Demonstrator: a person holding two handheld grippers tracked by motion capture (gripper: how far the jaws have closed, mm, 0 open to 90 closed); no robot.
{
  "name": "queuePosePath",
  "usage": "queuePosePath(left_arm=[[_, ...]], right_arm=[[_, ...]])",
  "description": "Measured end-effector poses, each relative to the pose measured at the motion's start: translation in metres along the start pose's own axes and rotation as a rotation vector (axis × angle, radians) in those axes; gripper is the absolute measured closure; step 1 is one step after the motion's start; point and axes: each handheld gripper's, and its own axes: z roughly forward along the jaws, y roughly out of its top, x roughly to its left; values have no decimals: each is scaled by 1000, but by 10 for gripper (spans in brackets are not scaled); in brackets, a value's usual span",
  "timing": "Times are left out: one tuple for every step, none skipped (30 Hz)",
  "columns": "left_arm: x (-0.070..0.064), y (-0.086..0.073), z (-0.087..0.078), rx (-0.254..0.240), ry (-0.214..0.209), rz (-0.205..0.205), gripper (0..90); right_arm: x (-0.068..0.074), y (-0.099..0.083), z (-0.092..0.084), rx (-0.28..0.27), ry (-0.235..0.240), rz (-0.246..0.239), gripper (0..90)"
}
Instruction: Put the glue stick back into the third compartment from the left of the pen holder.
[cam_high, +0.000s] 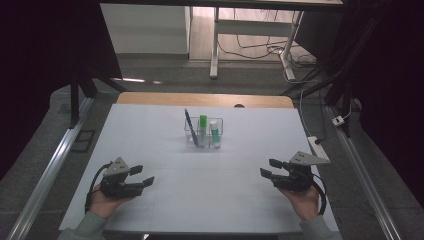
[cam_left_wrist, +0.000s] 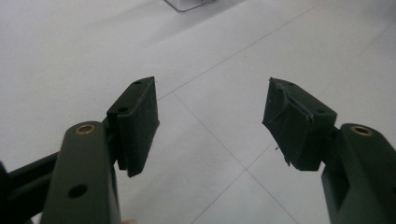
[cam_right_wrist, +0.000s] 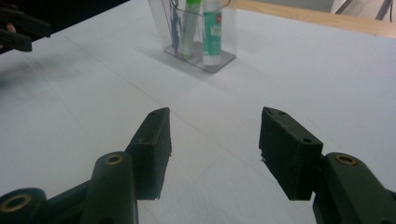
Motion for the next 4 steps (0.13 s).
queuePosePath(left_arm=[[0, 0, 0, 1, 0, 3, 350], [-1, 1, 0, 1, -1, 4, 350], [-1, 1, 0, 1, -3, 6, 349], [-1, 1, 0, 0, -4, 7, 349]], right_arm=[[-1, -3, -1, 0, -1, 4, 434], [-2, -4, -1, 4, -2, 5, 433], [-2, -6, -1, 2, -2, 4, 431], [-2, -6, -1, 4, -1, 4, 429]])
